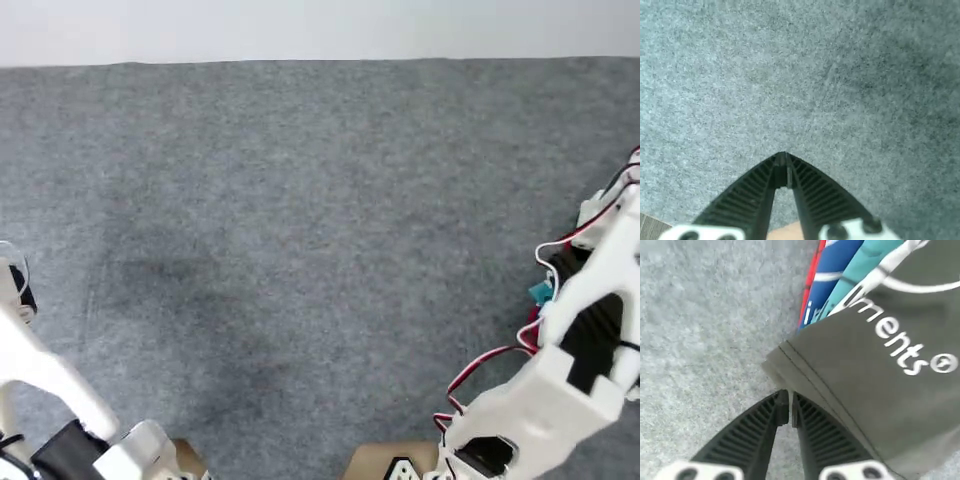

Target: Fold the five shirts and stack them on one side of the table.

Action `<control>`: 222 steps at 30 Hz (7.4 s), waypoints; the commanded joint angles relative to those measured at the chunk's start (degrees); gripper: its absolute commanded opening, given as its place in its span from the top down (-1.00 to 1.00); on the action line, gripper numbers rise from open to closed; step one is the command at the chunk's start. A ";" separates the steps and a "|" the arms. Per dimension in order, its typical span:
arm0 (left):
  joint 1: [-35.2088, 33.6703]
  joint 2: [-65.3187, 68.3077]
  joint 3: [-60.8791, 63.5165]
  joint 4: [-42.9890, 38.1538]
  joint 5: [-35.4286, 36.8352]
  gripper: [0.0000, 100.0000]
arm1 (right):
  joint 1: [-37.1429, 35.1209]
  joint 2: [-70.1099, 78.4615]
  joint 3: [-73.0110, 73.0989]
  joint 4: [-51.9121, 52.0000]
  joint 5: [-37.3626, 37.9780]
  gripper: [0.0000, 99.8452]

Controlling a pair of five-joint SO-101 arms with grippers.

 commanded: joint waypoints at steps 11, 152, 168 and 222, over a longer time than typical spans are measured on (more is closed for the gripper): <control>0.35 -2.11 -0.31 -0.44 -0.18 0.99 | 8.31 12.79 -2.90 -27.30 1.14 0.98; 24.97 -29.45 16.40 -4.04 7.03 0.99 | -14.11 -55.60 51.43 -9.54 -2.11 0.98; 42.46 -39.74 37.58 -25.49 16.62 0.99 | -26.51 -100.00 96.18 -33.27 -11.16 0.98; 48.26 -89.14 87.43 -34.29 16.26 1.00 | -23.34 -119.69 125.89 -26.95 -11.43 0.98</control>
